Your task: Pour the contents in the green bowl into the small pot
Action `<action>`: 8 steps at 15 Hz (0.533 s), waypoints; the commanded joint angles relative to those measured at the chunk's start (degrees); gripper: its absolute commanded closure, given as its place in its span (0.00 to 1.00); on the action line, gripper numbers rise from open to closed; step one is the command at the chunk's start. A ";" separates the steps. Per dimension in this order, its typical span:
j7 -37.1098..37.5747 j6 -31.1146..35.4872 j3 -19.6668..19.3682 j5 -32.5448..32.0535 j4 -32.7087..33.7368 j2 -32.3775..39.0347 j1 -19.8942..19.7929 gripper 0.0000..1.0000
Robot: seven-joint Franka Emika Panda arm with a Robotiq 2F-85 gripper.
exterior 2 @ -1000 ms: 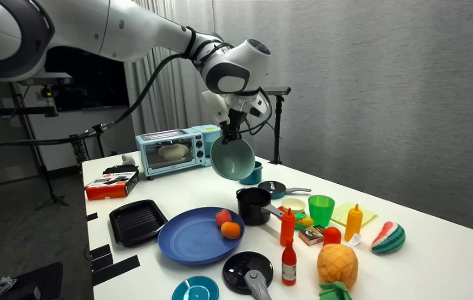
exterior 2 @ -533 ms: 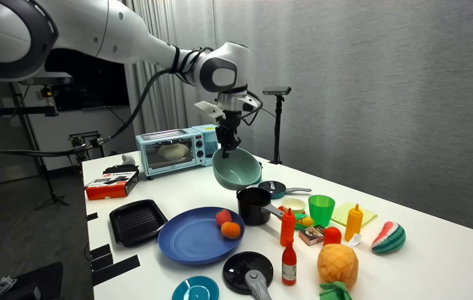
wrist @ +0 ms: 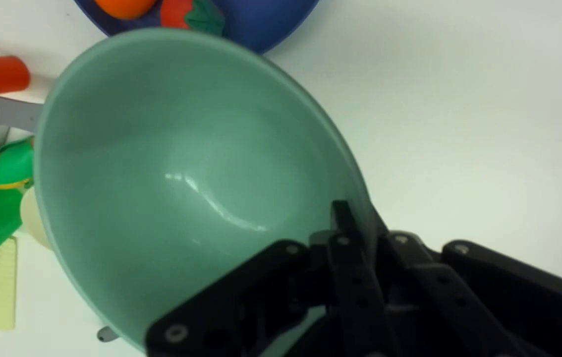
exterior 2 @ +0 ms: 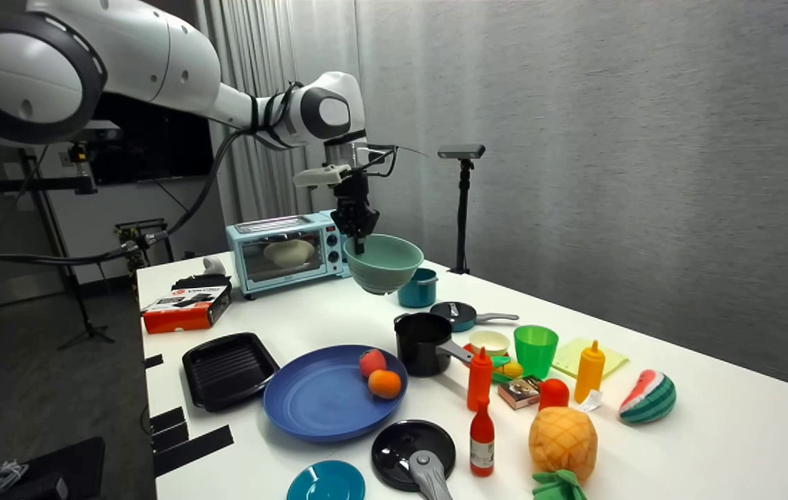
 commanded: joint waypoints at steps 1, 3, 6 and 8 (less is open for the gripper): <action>-5.38 -1.49 2.22 -0.92 8.47 7.20 1.03 0.98; -8.28 -2.09 3.20 -0.80 11.21 10.35 1.77 0.98; -11.39 -3.08 3.22 -1.89 14.15 13.99 3.29 0.98; -13.26 -3.64 3.15 -2.39 16.16 16.38 4.47 0.98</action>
